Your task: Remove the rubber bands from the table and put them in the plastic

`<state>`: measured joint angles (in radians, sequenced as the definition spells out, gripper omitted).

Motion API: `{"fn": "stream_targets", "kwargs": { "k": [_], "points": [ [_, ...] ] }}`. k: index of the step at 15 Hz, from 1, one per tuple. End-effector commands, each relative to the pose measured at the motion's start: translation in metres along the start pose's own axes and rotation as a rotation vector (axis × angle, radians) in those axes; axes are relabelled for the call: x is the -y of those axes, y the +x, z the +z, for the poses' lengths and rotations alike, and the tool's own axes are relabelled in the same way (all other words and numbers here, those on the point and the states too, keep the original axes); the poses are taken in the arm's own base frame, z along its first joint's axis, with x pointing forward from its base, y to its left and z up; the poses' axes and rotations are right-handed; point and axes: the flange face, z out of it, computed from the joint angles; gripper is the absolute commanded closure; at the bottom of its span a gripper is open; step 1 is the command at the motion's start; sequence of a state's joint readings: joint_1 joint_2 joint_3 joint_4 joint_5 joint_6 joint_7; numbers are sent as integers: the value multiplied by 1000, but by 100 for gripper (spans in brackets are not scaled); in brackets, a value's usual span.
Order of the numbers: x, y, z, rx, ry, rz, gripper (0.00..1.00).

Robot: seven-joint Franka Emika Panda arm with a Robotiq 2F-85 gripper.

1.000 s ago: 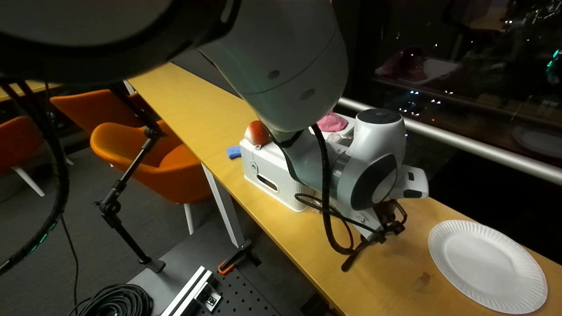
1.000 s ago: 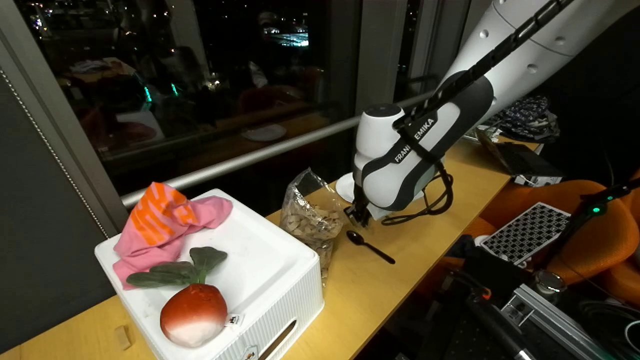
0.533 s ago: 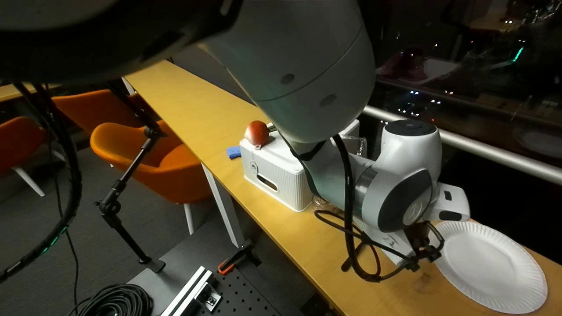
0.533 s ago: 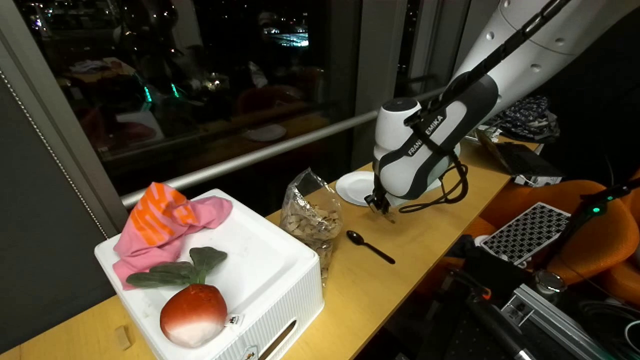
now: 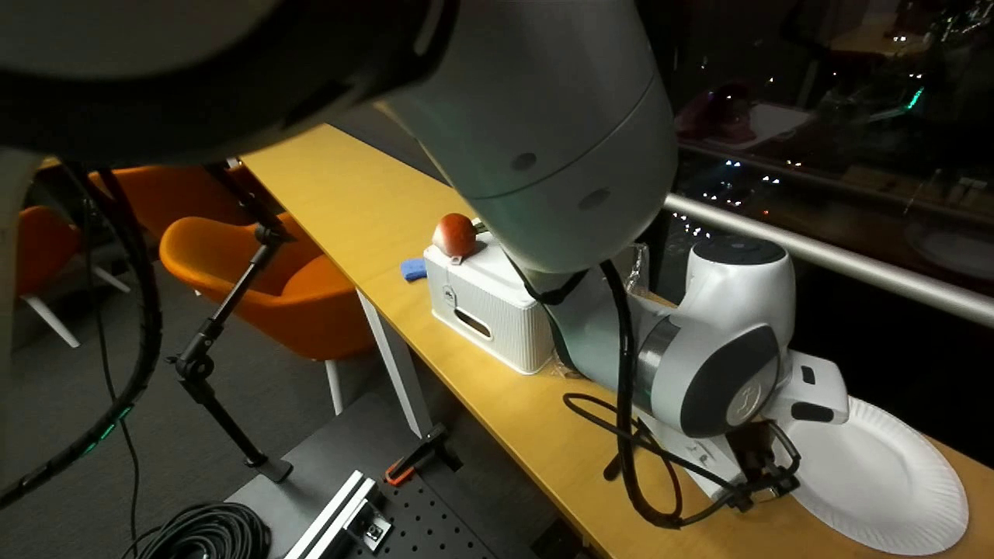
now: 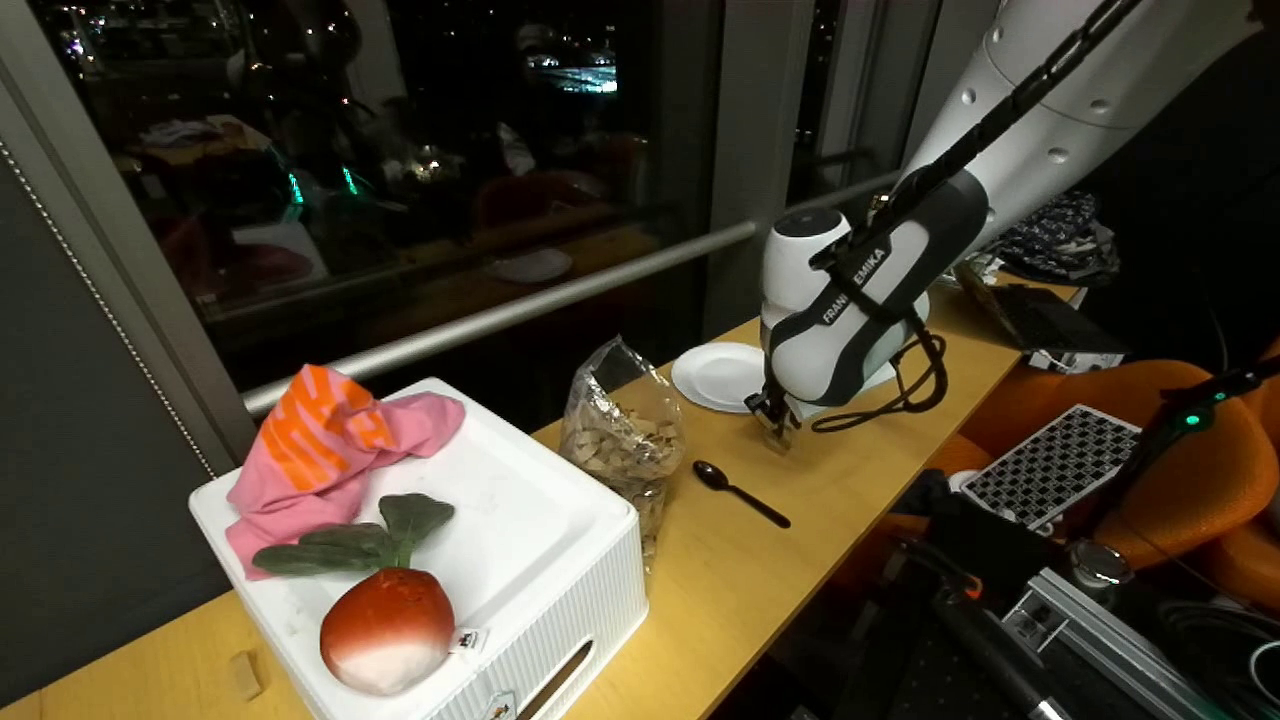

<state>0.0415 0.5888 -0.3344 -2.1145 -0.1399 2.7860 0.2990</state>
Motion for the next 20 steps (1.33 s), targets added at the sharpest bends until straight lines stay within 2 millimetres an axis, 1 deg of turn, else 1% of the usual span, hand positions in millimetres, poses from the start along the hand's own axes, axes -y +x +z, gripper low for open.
{"fn": "stream_targets", "kwargs": {
  "k": [1, 2, 5, 6, 7, 8, 14, 16, 17, 18, 20],
  "points": [
    [-8, 2, 6, 17, -40, 18, 36],
    [-10, 1, 8, 21, -46, 21, 28],
    [-11, 1, 15, 25, -47, 23, 17],
    [-10, 1, 17, 25, -47, 21, 10],
    [-7, 0, 19, 24, -40, 17, 12],
    [-6, 0, 22, 24, -41, 15, 30],
    [-2, 0, 32, 26, -44, 2, 77],
    [0, 2, 30, 19, -42, 0, 92],
    [0, 1, 29, 18, -41, -1, 98],
    [2, 1, 27, 16, -37, -4, 100],
    [5, -1, 21, 12, -30, -8, 100]
  ]
}}
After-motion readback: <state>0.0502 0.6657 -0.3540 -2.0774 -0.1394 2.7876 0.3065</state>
